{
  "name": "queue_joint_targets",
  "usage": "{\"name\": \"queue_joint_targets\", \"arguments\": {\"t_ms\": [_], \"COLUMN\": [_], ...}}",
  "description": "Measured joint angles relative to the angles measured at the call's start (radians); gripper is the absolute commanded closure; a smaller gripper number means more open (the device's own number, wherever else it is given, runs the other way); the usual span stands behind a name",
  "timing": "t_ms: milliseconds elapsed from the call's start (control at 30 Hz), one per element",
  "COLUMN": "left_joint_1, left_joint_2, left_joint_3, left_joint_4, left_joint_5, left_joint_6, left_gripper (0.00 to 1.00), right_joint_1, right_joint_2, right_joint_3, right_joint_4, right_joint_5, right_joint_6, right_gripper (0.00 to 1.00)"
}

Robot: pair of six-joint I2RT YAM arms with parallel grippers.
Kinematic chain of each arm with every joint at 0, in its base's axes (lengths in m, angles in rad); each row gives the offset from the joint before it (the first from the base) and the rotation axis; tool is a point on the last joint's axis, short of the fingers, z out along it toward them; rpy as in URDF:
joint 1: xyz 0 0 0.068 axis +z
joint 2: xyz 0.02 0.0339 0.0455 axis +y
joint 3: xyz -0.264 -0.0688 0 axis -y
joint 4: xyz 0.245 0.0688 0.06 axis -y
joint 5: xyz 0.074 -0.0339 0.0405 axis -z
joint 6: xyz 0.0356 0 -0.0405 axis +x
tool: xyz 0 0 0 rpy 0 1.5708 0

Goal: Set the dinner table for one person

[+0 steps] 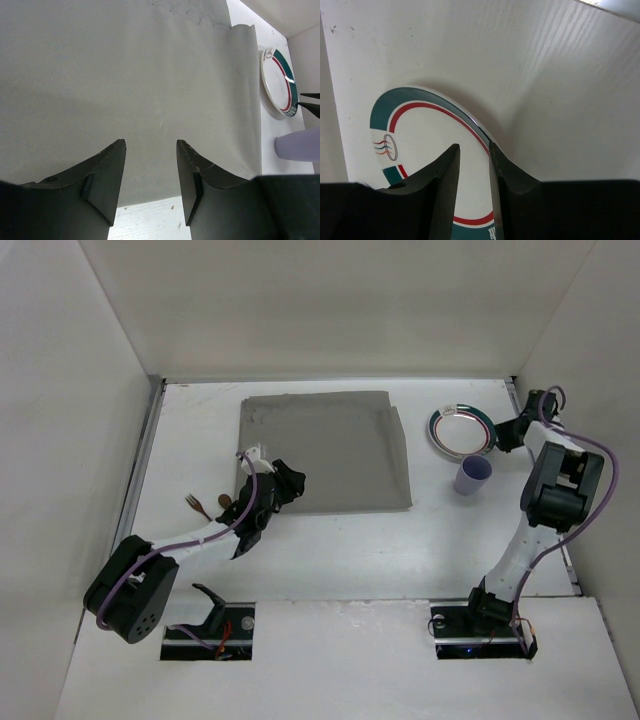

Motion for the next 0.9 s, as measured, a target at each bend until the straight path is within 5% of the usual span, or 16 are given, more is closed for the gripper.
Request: {"name": "queue_joint_targets", "arguments": {"t_ms": [67, 300, 600, 900], "left_joint_1": [0.003, 0.01, 0.01, 0.01], "left_joint_2": [0.0, 0.0, 0.0, -0.034], "left_joint_3": [-0.001, -0.002, -0.003, -0.018], "left_joint_4": [0.0, 0.006, 0.006, 0.008], "left_joint_5": [0.001, 0.001, 0.004, 0.016], "left_joint_6": [0.0, 0.0, -0.009, -0.021], "left_gripper": [0.57, 0.57, 0.57, 0.57], "right_joint_1": [0.008, 0.053, 0.043, 0.087], "right_joint_2": [0.008, 0.02, -0.171, -0.099], "right_joint_3": [0.01, 0.02, -0.075, -0.096], "right_joint_4": [-0.004, -0.031, -0.034, -0.11], "right_joint_5": [-0.004, 0.011, 0.127, 0.15], "right_joint_6": [0.002, -0.004, -0.136, -0.15], "right_gripper": [0.56, 0.57, 0.55, 0.55]}}
